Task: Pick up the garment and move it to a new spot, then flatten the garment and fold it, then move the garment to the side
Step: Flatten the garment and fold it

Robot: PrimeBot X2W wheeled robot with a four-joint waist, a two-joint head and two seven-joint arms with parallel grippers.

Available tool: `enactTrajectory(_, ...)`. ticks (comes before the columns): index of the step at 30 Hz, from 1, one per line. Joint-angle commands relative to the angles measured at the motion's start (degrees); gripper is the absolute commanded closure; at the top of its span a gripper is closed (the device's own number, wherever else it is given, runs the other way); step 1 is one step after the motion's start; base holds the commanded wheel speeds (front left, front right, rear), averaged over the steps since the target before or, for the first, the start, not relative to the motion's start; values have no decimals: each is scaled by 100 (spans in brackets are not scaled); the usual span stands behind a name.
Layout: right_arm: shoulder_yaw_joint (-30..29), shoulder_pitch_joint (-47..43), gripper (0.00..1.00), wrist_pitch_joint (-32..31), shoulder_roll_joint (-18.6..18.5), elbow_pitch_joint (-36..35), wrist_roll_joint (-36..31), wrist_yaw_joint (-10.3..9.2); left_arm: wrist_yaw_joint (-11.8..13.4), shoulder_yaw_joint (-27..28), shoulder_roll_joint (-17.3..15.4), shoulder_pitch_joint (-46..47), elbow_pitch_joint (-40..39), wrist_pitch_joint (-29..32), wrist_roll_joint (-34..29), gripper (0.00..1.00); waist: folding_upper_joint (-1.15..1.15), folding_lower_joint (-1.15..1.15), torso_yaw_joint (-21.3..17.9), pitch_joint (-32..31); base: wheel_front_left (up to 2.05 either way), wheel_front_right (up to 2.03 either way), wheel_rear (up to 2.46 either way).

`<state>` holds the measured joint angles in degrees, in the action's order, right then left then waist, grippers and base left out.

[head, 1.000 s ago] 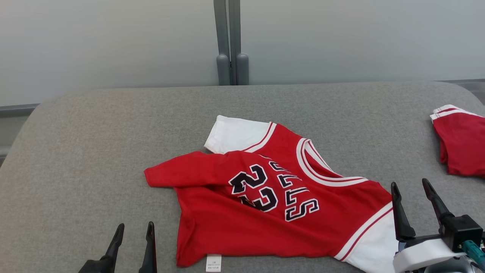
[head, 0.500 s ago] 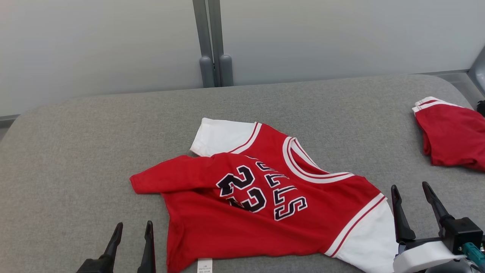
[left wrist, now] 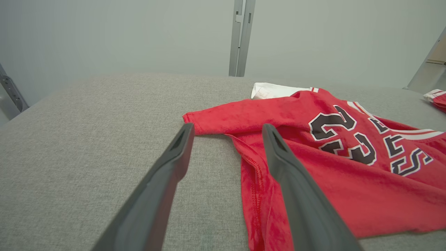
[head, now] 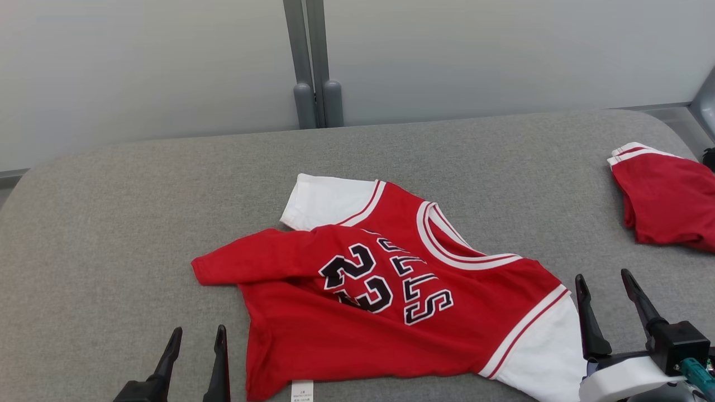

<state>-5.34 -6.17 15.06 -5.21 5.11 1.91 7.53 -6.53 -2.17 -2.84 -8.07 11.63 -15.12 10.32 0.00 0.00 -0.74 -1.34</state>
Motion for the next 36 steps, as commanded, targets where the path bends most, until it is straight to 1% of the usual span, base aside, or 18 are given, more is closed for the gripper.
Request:
enactTrajectory(1,35,7,0,16,-63,19,2,-8,-6,-7,-14,87,-50,-3,24,0,0,0,-3,2,0,0,0)
enactTrajectory(5,100,13,0,16,-284,95,209,-8,-25,-231,-14,140,-182,-2,-4,0,0,0,15,9,0,0,0)
enactTrajectory(6,106,-14,0,15,-388,172,245,-8,-32,-290,-16,158,-128,52,0,0,0,0,20,8,0,0,0)
enactTrajectory(7,129,-61,0,-42,-482,288,274,-8,-42,-374,-19,149,-36,273,47,0,0,0,22,7,0,0,0)
enactTrajectory(8,240,-97,0,-240,-623,380,262,-7,-56,-538,-76,146,48,587,64,0,0,0,21,13,0,0,0)
enactTrajectory(10,356,-85,0,-693,-871,502,298,-8,-63,-694,-127,174,121,1169,131,0,0,0,13,59,0,0,0)
enactTrajectory(12,472,-64,0,-1136,-1052,619,398,-9,-77,-822,-117,204,205,1634,310,0,0,0,-3,110,0,0,0)
enactTrajectory(14,632,-25,0,-1595,-1218,773,491,-8,-87,-949,-123,244,281,1981,384,0,0,0,-24,203,0,0,0)
enactTrajectory(17,836,119,0,-2160,-1301,982,778,-8,-82,-1077,-112,284,400,2380,504,0,0,0,-29,361,0,0,0)
enactTrajectory(20,1020,217,0,-2428,-1420,1143,1022,-8,-20,-1128,-104,364,480,2512,499,0,0,0,-4,515,0,0,0)
enactTrajectory(22,1143,278,0,-2540,-1435,1251,1131,-7,46,-1124,-96,424,536,2539,508,0,0,0,31,610,0,0,0)
enactTrajectory(24,1246,353,0,-2615,-1441,1315,1271,-8,98,-1133,-97,481,623,2525,478,0,0,0,53,686,0,0,0)
enactTrajectory(27,1397,400,0,-2675,-1493,1395,1402,-7,273,-1041,-123,577,722,2380,423,0,0,0,68,755,0,0,0)
enactTrajectory(29,1466,416,0,-2706,-1510,1440,1461,-7,325,-1024,-137,605,784,2330,408,0,0,0,75,790,0,0,0)
enactTrajectory(36,1680,403,0,-2877,-1522,1578,1712,-3,279,-1018,-234,483,853,2379,524,0,0,0,93,838,0,0,0)
